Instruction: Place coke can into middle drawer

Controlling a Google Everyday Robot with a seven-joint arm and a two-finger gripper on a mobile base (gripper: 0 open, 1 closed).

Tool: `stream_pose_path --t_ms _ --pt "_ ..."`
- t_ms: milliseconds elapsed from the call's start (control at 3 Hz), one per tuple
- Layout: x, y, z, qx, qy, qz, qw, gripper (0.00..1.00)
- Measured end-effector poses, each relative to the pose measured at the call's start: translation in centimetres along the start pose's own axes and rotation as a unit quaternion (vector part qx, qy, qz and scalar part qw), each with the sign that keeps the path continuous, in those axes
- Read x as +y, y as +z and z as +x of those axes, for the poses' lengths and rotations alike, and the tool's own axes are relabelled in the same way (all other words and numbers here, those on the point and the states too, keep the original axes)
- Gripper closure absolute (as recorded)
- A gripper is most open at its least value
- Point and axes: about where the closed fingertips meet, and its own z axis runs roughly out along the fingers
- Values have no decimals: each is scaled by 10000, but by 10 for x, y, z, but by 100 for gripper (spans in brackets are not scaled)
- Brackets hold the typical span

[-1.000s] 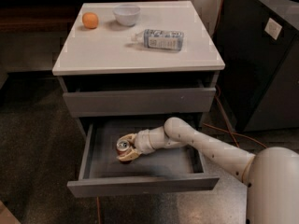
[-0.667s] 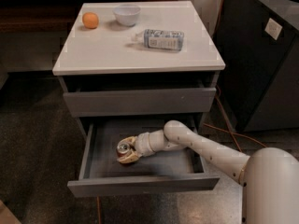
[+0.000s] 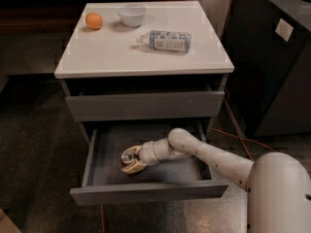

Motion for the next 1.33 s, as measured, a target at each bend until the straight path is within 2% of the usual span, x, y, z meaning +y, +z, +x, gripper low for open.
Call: stream_pose_path --t_ms 667,1000,1333 --pt "4 9 19 10 123 -31 9999 5" --pt "5 7 16 -54 83 -29 9999 0" --pt "5 7 16 -58 80 -29 9999 0"
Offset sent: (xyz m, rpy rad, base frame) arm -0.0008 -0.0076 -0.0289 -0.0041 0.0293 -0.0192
